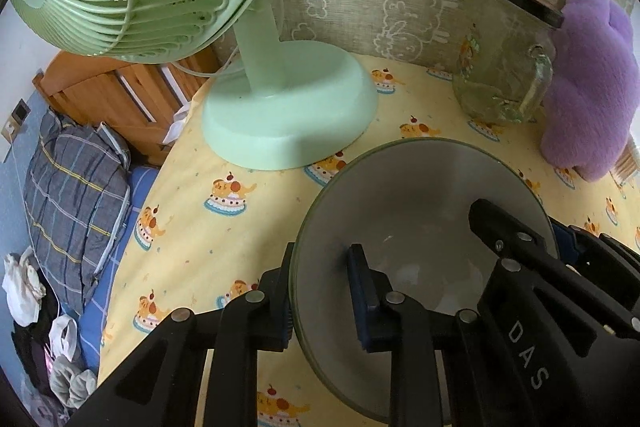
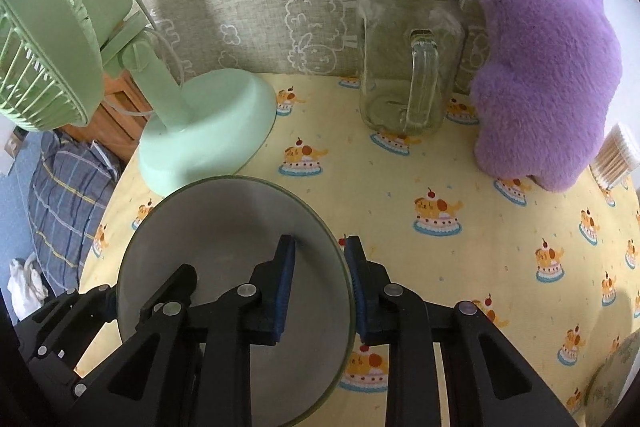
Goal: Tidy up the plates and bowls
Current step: 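Close both grippers on the rim of the floral bowl, then lift the floral bowl with both grippers and carry it toward the plates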
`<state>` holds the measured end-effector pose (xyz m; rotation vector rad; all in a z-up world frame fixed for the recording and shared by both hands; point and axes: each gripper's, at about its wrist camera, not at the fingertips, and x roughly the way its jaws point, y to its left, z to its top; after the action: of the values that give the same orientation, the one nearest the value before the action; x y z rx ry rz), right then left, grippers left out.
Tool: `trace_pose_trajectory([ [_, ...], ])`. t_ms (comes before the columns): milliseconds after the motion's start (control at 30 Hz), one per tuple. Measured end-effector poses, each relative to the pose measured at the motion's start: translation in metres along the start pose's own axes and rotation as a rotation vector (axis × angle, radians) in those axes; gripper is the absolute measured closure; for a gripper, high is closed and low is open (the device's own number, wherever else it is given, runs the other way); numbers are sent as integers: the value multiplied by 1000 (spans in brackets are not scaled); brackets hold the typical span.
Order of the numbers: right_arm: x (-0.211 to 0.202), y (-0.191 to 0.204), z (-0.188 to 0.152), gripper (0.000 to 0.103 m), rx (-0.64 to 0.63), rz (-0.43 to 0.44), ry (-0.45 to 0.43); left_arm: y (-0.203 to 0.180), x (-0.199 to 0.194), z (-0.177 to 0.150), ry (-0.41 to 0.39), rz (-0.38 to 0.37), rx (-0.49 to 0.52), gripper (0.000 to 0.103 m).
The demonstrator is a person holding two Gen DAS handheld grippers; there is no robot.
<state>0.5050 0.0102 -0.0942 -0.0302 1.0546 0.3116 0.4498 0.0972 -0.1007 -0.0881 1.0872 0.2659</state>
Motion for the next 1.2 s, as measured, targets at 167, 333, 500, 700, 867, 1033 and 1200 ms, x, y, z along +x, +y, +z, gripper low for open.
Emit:
trace_pose_trajectory([
  [167, -13, -3, -8, 74, 2, -10, 3, -4, -10, -7, 6, -12, 13, 81],
  [333, -33, -7, -18, 74, 11, -17, 0, -8, -28, -14, -4, -18, 30, 81],
  [500, -59, -8, -27, 74, 24, -21, -17, -9, -53, -23, -18, -24, 37, 81],
  [700, -95, -8, -37, 74, 37, -31, -43, -9, -89, -34, -48, -41, 43, 81],
  [867, -131, -6, -50, 74, 42, -48, -63, -7, -115, -46, -57, -72, 47, 78],
  [1033, -161, -6, -73, 74, 73, -53, -75, -7, -143, -64, -79, -77, 84, 78],
  [1200, -186, 0, -98, 74, 73, -73, -93, 0, -162, -86, -80, -106, 93, 78],
])
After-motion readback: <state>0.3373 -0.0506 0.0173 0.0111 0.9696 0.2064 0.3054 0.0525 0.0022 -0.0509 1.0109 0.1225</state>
